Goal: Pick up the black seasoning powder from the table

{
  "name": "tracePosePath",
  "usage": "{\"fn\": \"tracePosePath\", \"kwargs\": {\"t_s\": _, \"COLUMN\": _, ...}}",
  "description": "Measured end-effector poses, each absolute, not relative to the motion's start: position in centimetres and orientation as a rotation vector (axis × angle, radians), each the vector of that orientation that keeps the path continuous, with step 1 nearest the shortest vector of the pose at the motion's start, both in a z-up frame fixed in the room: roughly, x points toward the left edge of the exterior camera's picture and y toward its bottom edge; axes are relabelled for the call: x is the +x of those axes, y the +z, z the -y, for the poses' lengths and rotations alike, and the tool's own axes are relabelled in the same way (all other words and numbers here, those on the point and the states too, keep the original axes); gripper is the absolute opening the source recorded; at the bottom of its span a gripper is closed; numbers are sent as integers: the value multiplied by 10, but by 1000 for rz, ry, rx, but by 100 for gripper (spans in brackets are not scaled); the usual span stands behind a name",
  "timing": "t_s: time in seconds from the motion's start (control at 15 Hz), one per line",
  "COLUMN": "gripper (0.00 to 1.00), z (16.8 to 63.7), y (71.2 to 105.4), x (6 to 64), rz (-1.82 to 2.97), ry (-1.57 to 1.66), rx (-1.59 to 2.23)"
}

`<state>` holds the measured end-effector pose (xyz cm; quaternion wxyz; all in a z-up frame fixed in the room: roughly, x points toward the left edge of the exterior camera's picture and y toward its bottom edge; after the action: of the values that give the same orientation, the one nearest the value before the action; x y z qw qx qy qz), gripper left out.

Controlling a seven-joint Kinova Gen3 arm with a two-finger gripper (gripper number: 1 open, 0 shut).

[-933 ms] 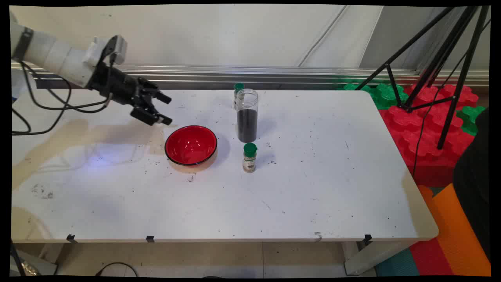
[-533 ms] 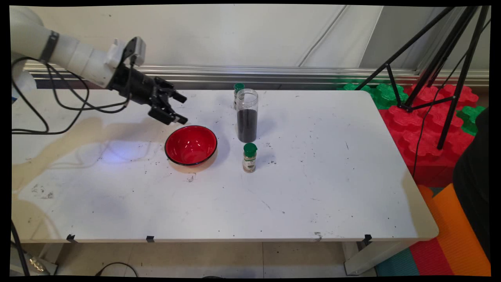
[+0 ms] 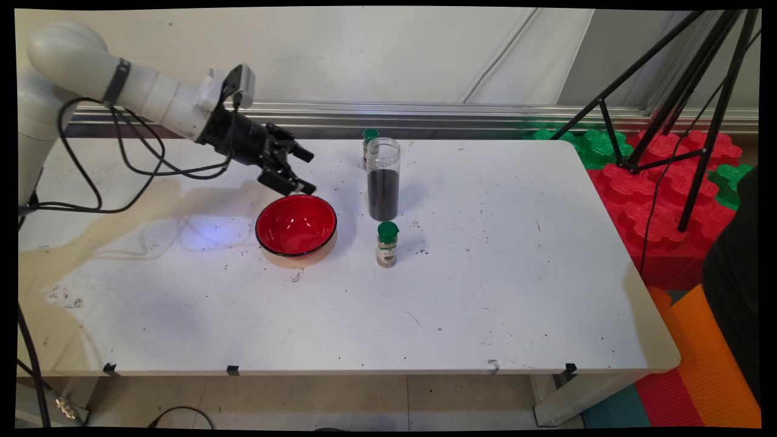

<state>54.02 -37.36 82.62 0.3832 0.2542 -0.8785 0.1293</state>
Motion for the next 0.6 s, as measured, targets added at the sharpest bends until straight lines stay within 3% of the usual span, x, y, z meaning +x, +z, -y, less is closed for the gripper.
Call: {"fn": "tracePosePath", "kwargs": {"t_s": 0.6, "gripper": 100, "z": 393, "y": 805, "x": 522, "rz": 2177, "ry": 328, "rx": 635}}
